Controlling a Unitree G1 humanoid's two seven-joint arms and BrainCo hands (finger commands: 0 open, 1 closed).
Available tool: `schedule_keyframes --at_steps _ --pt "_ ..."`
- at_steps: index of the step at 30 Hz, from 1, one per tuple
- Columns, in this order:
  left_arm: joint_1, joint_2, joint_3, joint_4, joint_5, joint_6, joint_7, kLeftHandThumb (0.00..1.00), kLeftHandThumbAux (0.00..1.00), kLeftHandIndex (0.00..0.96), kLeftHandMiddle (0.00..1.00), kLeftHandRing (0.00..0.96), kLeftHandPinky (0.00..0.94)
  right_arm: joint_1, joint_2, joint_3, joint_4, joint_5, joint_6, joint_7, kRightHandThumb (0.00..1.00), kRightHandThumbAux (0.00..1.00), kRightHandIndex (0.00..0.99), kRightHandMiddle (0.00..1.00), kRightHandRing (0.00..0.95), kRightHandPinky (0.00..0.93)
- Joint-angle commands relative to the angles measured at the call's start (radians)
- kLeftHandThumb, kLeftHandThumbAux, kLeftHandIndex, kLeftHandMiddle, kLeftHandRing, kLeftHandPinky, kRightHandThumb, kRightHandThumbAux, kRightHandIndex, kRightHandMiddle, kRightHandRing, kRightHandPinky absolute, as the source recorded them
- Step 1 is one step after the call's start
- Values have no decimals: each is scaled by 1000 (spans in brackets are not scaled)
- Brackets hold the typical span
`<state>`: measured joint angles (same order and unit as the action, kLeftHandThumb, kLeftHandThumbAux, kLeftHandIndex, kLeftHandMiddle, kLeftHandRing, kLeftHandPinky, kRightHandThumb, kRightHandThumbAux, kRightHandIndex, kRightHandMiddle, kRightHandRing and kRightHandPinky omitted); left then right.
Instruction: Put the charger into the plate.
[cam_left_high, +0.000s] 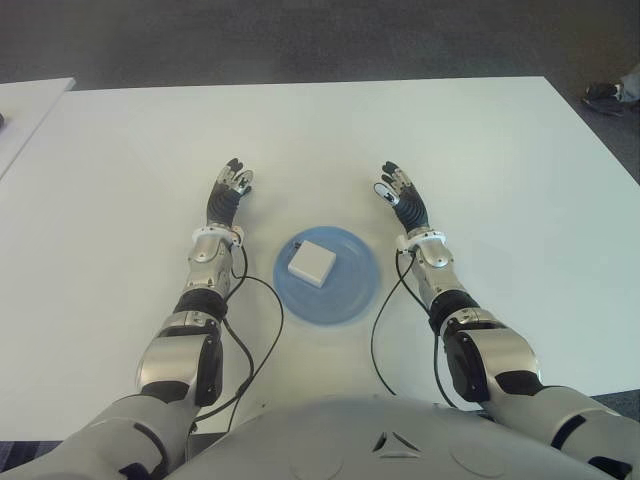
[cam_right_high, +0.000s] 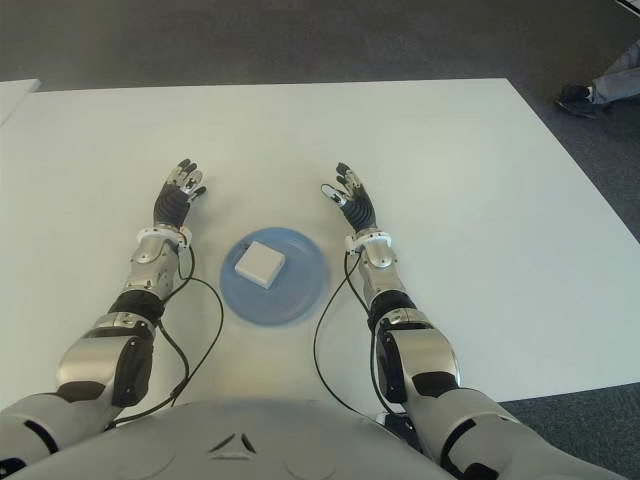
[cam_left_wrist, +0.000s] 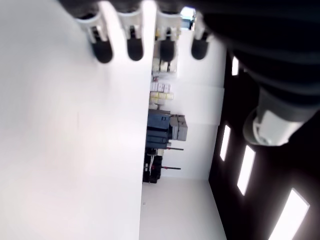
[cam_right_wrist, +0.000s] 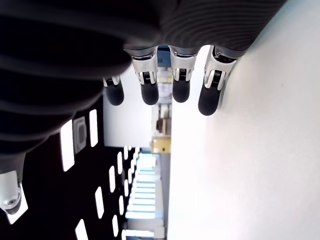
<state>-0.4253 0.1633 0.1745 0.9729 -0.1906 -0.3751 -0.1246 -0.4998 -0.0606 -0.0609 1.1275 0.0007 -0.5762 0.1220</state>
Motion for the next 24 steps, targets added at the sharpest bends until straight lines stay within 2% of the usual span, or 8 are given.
schedule_keyframes --at_steps 1,12,24 --pt "20 -21 -11 19 37 55 43 48 524 0 1 0 0 81 6 1 49 -3 103 9 0 495 0 57 14 0" --pt "32 -37 -21 16 76 67 52 42 523 0 0 0 0 90 4 -6 43 1 100 8 6 504 0 47 5 0" --pt "35 -38 -47 14 104 40 42 51 531 0 0 0 0 92 4 -7 40 -2 105 -11 9 499 0 31 0 0"
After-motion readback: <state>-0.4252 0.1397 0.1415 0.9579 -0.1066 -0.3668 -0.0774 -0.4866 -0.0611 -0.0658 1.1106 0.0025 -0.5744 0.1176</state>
